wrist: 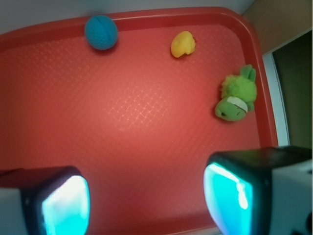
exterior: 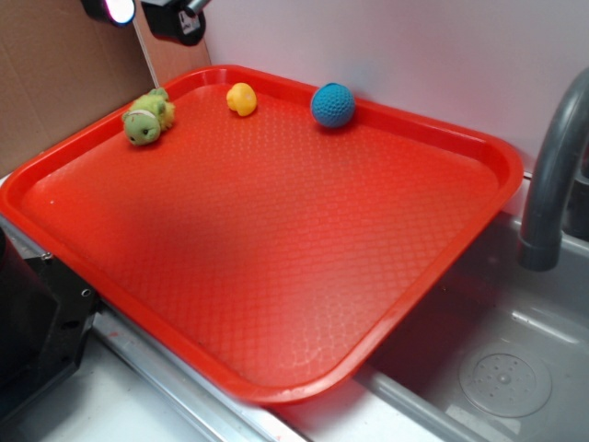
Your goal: Grab the blue ball.
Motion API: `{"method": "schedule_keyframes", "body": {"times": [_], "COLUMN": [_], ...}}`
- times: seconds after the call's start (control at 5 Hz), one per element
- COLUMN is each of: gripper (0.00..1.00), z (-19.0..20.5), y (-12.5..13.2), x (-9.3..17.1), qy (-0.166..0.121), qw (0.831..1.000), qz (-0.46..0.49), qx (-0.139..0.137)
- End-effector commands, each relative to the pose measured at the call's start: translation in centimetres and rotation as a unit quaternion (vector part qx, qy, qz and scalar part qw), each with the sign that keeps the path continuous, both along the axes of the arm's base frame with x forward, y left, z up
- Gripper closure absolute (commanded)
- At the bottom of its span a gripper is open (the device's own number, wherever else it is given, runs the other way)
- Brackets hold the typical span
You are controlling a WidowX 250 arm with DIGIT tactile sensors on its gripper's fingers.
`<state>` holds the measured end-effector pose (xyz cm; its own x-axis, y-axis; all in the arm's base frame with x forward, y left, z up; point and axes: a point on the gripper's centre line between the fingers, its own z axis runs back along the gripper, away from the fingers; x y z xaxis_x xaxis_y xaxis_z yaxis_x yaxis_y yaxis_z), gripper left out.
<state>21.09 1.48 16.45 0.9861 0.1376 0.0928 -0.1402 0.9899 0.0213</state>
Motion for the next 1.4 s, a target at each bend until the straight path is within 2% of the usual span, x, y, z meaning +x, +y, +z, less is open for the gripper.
{"method": "schedule_keyframes", "body": {"times": [0.0,0.2,0.8,1.2], "gripper": [0.00,0.00,0.00,0.00], "z": [-4.1,-6.0,-10.2,-11.8], "y": [-1.1,-1.5,-1.1,-1.1], "x": [5.6,6.6,12.5,14.9], "qy": [-0.031,-0.054,-0.047,-0.053], "qw": [0.999,0.998,0.998,0.997], "qz": [-0.023,-0.041,-0.045,-0.050], "qx": [-0.003,-0.011,-0.006,-0.012]}}
